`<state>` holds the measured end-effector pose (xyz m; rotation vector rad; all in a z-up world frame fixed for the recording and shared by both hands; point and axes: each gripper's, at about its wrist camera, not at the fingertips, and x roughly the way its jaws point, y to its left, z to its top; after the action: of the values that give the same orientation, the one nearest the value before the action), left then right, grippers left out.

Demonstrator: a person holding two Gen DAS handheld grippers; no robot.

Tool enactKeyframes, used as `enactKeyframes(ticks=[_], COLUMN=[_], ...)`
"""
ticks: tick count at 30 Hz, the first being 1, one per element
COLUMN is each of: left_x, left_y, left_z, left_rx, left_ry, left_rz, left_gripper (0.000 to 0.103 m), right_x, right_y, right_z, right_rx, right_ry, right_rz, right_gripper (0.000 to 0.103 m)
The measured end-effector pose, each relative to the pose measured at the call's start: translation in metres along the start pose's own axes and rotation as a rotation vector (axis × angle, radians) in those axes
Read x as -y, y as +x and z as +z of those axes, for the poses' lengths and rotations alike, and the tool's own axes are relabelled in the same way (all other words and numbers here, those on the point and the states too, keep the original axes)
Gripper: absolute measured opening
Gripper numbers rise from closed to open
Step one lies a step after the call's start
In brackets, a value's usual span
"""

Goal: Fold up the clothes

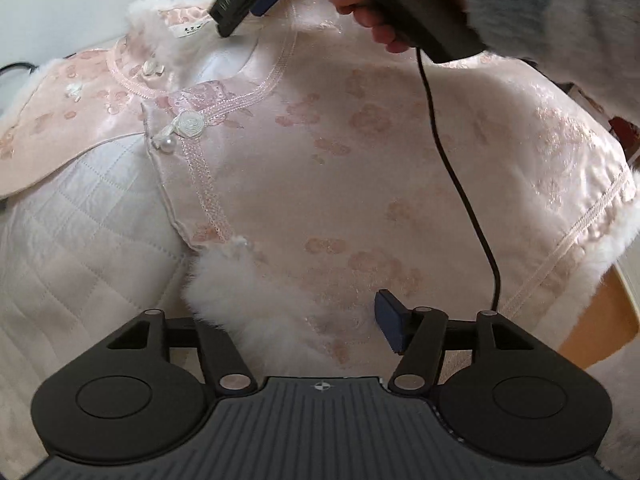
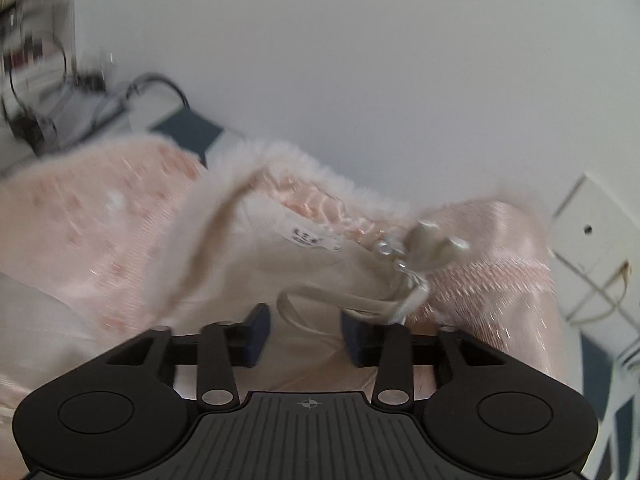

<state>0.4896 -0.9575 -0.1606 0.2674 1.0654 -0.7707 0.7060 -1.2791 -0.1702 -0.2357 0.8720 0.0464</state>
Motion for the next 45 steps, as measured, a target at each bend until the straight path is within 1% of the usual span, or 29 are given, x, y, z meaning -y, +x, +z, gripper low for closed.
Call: enactKeyframes(ticks=[1, 2, 3, 6, 7, 11, 12, 14, 16, 18, 22, 24, 25, 26, 27, 28, 30, 31, 33, 34, 35, 36, 37, 38, 39, 40, 42, 44, 45], left_x=[-0.002, -0.005, -0.008, -0.014, -0.015, -0.014, -0.014, -0.014, -0.014, -0.015, -0.016, -0.015, -0.016, -0.017, -0.018, -0.017, -0.018, -0.02, -0.023, -0.025, -0.027, -0.029, -0.03, -0.032, -0.034, -0.036, -0.039, -0.041, -0.042], left_y=[0.001, 0.001, 0.0, 0.001, 0.001, 0.001, 0.001, 0.002, 0.002, 0.002, 0.002, 0.002, 0.001, 0.0, 0.0, -0.001, -0.002, -0.002, -0.003, -0.003, -0.004, -0.004, -0.004, -0.005, -0.005, -0.005, -0.009, -0.017, -0.021], left_z=[0.0, 0.0, 0.0, 0.002, 0.002, 0.004, 0.005, 0.006, 0.007, 0.006, 0.005, 0.004, 0.005, 0.005, 0.005, 0.005, 0.006, 0.006, 0.005, 0.005, 0.005, 0.005, 0.005, 0.004, 0.004, 0.004, 0.003, 0.001, 0.0], left_rx=[0.004, 0.01, 0.013, 0.016, 0.015, 0.009, 0.007, 0.004, 0.002, 0.003, 0.009, 0.011, 0.011, 0.011, 0.011, 0.011, 0.011, 0.011, 0.012, 0.012, 0.012, 0.012, 0.012, 0.012, 0.012, 0.012, 0.014, 0.02, 0.022], left_ry=[-0.014, -0.033, -0.05, -0.094, -0.098, -0.094, -0.093, -0.093, -0.097, -0.102, -0.109, -0.11, -0.11, -0.109, -0.107, -0.106, -0.11, -0.119, -0.139, -0.148, -0.158, -0.167, -0.177, -0.187, -0.196, -0.206, -0.224, -0.239, -0.247], left_rz=[-0.008, -0.02, -0.029, -0.054, -0.057, -0.059, -0.059, -0.061, -0.066, -0.072, -0.083, -0.088, -0.09, -0.091, -0.091, -0.091, -0.089, -0.087, -0.083, -0.08, -0.078, -0.076, -0.074, -0.072, -0.069, -0.067, -0.049, -0.004, 0.019], left_gripper=[0.06, 0.06, 0.06, 0.06, 0.06, 0.061, 0.061, 0.061, 0.061, 0.061, 0.061, 0.061, 0.061, 0.061, 0.061, 0.062, 0.062, 0.062, 0.062, 0.061, 0.058, 0.048, 0.042, 0.031, 0.022, 0.019, 0.01, 0.009, 0.009], right_x=[0.001, 0.003, 0.007, 0.026, 0.032, 0.056, 0.062, 0.074, 0.085, 0.095, 0.113, 0.125, 0.131, 0.135, 0.139, 0.141, 0.145, 0.143, 0.14, 0.14, 0.145, 0.151, 0.156, 0.161, 0.167, 0.174, 0.19, 0.205, 0.211], right_y=[0.007, 0.011, 0.01, -0.015, -0.025, -0.08, -0.092, -0.111, -0.123, -0.13, -0.141, -0.146, -0.148, -0.15, -0.15, -0.148, -0.144, -0.141, -0.135, -0.133, -0.136, -0.141, -0.145, -0.146, -0.147, -0.147, -0.142, -0.134, -0.124], right_z=[0.0, 0.001, 0.004, 0.019, 0.025, 0.049, 0.054, 0.057, 0.052, 0.038, 0.0, -0.023, -0.035, -0.047, -0.06, -0.073, -0.098, -0.106, -0.12, -0.127, -0.131, -0.133, -0.133, -0.128, -0.124, -0.118, -0.108, -0.099, -0.096], right_rx=[-0.033, -0.069, -0.089, -0.054, -0.034, 0.138, 0.175, 0.207, 0.213, 0.192, 0.132, 0.088, 0.064, 0.037, 0.003, -0.047, -0.145, -0.193, -0.288, -0.317, -0.291, -0.248, -0.205, -0.159, -0.115, -0.072, 0.017, 0.104, 0.139], right_ry=[-0.007, 0.005, 0.057, 0.346, 0.435, 0.701, 0.757, 0.816, 0.848, 0.884, 0.855, 0.807, 0.787, 0.777, 0.769, 0.765, 0.75, 0.731, 0.688, 0.679, 0.711, 0.754, 0.793, 0.822, 0.849, 0.871, 0.906, 0.936, 0.938], right_rz=[0.006, 0.019, 0.06, 0.324, 0.409, 0.72, 0.783, 0.835, 0.878, 0.915, 0.955, 0.949, 0.933, 0.882, 0.818, 0.721, 0.532, 0.462, 0.322, 0.267, 0.263, 0.277, 0.296, 0.334, 0.369, 0.384, 0.335, 0.281, 0.245], right_gripper=[0.001, 0.003, 0.002, 0.002, 0.002, 0.002, 0.002, 0.002, 0.002, 0.002, 0.003, 0.003, 0.006, 0.007, 0.016, 0.027, 0.03, 0.034, 0.037, 0.04, 0.043, 0.047, 0.047, 0.048, 0.051, 0.054, 0.057, 0.06, 0.061])
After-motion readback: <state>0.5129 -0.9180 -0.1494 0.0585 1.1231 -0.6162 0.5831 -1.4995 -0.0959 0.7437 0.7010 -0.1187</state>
